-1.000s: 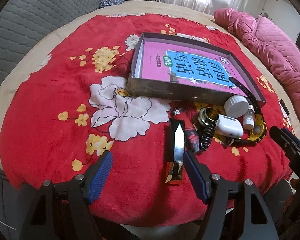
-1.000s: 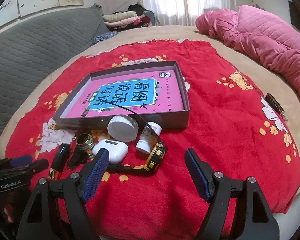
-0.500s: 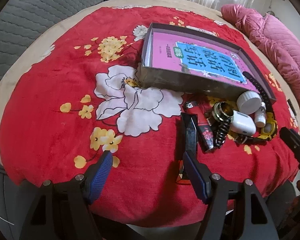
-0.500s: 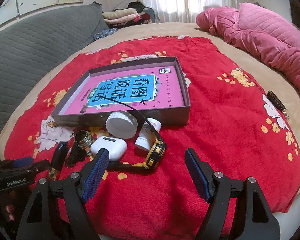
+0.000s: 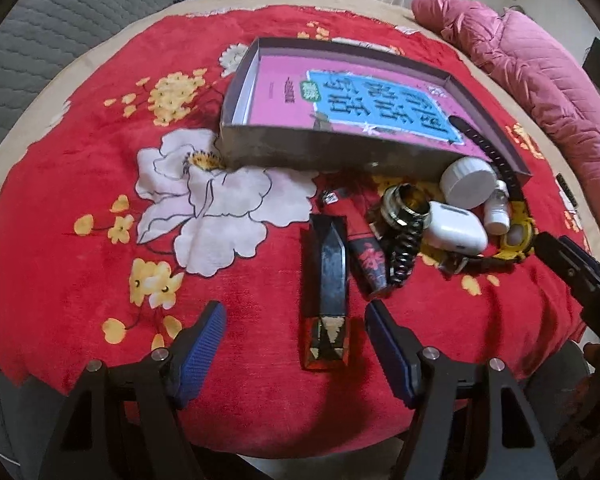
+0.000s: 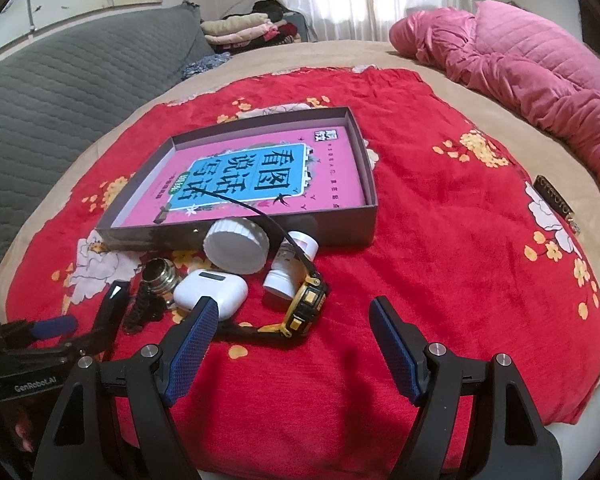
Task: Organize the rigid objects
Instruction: 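Close the left tool on the black gold-tipped stick while the right tool grasps the yellow watch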
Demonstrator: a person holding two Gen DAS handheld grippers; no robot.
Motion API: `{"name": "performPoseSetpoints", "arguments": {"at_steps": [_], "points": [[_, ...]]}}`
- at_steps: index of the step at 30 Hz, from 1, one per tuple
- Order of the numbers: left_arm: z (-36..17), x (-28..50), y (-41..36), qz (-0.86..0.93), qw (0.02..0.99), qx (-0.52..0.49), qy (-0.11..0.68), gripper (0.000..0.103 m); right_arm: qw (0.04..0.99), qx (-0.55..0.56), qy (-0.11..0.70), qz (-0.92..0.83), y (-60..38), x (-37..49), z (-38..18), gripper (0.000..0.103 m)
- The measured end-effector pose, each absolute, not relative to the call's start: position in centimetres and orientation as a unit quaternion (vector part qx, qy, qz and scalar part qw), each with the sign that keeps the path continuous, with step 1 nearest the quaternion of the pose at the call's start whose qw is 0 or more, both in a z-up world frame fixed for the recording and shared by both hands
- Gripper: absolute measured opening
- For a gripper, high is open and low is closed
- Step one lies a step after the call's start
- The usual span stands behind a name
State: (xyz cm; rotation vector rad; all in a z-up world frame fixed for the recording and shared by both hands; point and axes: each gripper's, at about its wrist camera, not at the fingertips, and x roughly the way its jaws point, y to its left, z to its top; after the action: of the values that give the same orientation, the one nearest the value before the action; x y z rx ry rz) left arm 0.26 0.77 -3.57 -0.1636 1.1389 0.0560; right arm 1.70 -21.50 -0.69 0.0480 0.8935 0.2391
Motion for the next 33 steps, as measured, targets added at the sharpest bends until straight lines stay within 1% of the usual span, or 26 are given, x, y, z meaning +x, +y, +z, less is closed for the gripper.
{"name": "performPoseSetpoints", "arguments": {"at_steps": [7, 10, 13, 15, 17, 19, 21, 22, 24, 26, 28, 33], "points": [[-4.2, 0.9, 1.7, 0.037, 0.84, -0.09, 0.534, 0.069, 0.888, 0.016, 0.449, 0.096, -21.6, 2.8, -2.2, 0.079], [-4.5, 1.3, 1.8, 0.038, 0.842, -0.086, 0.531, 0.067, 0.887, 0.012, 0.453, 0.088, -21.6, 3.3, -2.8, 0.079], [-4.5, 1.6, 1.7, 0.036, 0.847, -0.079, 0.524, 0.06, 0.886, 0.013, 0.457, 0.073, -22.0, 3.8, -3.3, 0.079], [-4.5, 1.8, 1.7, 0.034, 0.852, -0.077, 0.517, 0.051, 0.884, 0.018, 0.463, 0.069, -22.3, 4.1, -3.7, 0.079], [-4.4, 2.1, 1.8, 0.032, 0.855, -0.078, 0.512, 0.048, 0.882, 0.021, 0.466, 0.067, -22.5, 4.3, -4.0, 0.079], [-4.4, 2.3, 1.8, 0.028, 0.858, -0.079, 0.507, 0.044, 0.882, 0.025, 0.465, 0.07, -22.6, 4.4, -4.0, 0.073], [-4.4, 2.5, 1.9, 0.026, 0.86, -0.08, 0.503, 0.039, 0.882, 0.025, 0.463, 0.082, -22.4, 4.4, -4.1, 0.061], [-4.4, 2.6, 1.9, 0.025, 0.861, -0.08, 0.502, 0.039, 0.882, 0.021, 0.462, 0.087, -22.1, 4.4, -4.1, 0.058], [-4.5, 2.8, 2.0, 0.022, 0.862, -0.084, 0.499, 0.036, 0.881, 0.009, 0.463, 0.099, -21.3, 4.5, -4.3, 0.047], [-4.6, 3.0, 2.3, 0.017, 0.862, -0.093, 0.497, 0.036, 0.88, 0.001, 0.464, 0.106, -20.8, 4.6, -4.5, 0.042], [-4.7, 3.2, 2.5, 0.013, 0.863, -0.099, 0.495, 0.034, 0.878, -0.004, 0.466, 0.108, -20.4, 4.8, -4.8, 0.04], [-5.0, 3.5, 2.7, 0.004, 0.865, -0.104, 0.49, 0.032, 0.876, 0.013, 0.468, 0.118, -20.9, 5.0, -5.2, 0.026]]}}
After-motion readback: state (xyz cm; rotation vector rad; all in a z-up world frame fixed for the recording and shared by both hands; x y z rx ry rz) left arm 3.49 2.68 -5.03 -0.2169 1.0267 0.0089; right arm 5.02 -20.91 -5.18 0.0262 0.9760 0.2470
